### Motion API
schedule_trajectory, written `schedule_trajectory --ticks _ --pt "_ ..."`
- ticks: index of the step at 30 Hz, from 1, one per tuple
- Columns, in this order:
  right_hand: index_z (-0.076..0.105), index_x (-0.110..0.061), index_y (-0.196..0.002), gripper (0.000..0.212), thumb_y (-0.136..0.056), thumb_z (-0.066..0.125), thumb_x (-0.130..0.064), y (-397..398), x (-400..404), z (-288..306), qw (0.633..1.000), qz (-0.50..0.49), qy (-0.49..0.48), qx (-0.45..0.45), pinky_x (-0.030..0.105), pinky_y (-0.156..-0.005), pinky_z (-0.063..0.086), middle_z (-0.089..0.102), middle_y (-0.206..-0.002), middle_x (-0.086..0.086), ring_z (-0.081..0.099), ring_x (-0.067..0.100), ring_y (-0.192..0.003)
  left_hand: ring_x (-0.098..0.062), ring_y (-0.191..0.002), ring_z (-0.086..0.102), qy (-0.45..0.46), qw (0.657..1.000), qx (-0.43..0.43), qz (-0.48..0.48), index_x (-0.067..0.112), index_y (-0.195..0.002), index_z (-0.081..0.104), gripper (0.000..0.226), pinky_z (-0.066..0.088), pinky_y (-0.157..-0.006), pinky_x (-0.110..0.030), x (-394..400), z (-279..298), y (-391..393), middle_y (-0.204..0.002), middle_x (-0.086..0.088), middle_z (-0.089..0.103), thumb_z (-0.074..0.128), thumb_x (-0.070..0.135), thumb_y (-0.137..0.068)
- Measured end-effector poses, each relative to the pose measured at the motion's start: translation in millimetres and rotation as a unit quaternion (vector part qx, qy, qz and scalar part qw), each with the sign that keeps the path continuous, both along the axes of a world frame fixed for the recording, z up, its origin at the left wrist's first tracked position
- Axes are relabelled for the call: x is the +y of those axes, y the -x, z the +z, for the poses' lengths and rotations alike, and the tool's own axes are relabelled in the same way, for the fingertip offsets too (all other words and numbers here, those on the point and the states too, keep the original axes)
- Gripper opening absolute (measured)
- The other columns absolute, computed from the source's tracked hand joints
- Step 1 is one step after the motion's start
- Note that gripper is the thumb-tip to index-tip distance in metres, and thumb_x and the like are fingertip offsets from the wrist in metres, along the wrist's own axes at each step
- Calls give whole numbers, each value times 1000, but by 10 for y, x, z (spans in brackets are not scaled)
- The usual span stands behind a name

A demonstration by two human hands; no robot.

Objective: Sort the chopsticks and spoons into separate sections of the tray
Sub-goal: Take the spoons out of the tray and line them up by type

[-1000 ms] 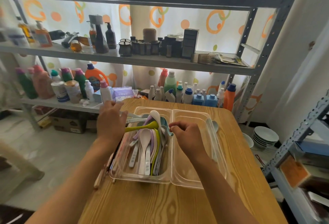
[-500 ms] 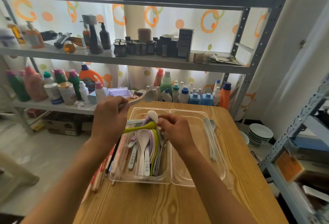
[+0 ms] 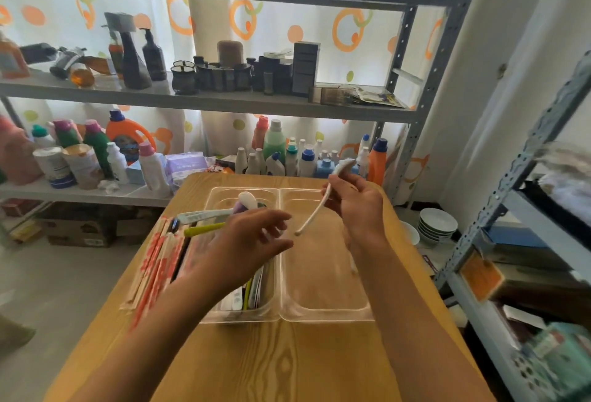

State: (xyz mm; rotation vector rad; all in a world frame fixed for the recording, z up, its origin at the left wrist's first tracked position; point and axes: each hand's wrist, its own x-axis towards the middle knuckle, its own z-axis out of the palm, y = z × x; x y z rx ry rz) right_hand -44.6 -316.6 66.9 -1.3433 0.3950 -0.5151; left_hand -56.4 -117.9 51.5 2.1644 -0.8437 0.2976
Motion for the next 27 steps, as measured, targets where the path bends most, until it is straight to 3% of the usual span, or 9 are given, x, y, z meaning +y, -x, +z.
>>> schedule_trajectory --ticks 4,6,10,13,17,21,27 --pt "72 -15 -103 15 -91 69 -23 91 -627 -17 998 -64 14 15 35 -77 61 73 -95 10 71 22 -86 0 -78 62 -39 990 61 124 29 -97 68 8 49 -69 -18 43 -160 -207 -88 14 64 63 27 -91" --pt "72 -13 -101 14 -91 70 -22 107 -911 -72 993 -102 46 25 33 -73 61 73 -91 9 70 21 -82 -3 -76 61 -64 978 101 173 30 -90 66 10 45 -62 -19 92 -247 -307 -83 12 63 59 24 -94" --pt "71 -4 -111 26 -88 73 -15 -43 -1231 -431 979 -107 137 105 39 -74 61 72 -90 11 69 23 -81 -13 -79 58 -154 953 114 236 25 -100 67 15 43 -67 -27 124 -376 -420 -89 3 65 54 20 -94" --pt "71 -8 -111 27 -86 74 -17 -155 -1304 -742 959 -82 206 175 47 -87 58 73 -99 9 69 25 -91 -14 -75 58 -172 947 102 250 19 -97 68 13 45 -66 -27 97 -401 -459 -85 1 63 55 19 -93" --pt "71 -7 -113 29 -86 74 -18 -244 -1272 -907 940 -52 259 214 42 -96 53 73 -108 10 68 24 -99 -10 -68 55 -176 942 106 266 20 -93 64 14 44 -62 -26 83 -425 -497 -76 5 58 52 24 -96" --pt "71 -3 -114 29 -88 72 -16 -290 -1239 -976 927 -35 303 216 30 -87 48 72 -111 12 65 24 -102 -12 -73 60 -181 936 109 282 22 -99 63 17 51 -64 -28 118 -457 -543 -85 2 61 47 27 -98" --pt "71 -5 -113 30 -86 74 -19 -358 -1208 -1049 922 2 313 230 29 -87 48 71 -110 10 63 20 -97 -15 -82 59 -170 943 102 267 20 -109 64 20 44 -66 -26 169 -434 -567 -99 -1 63 51 25 -96"
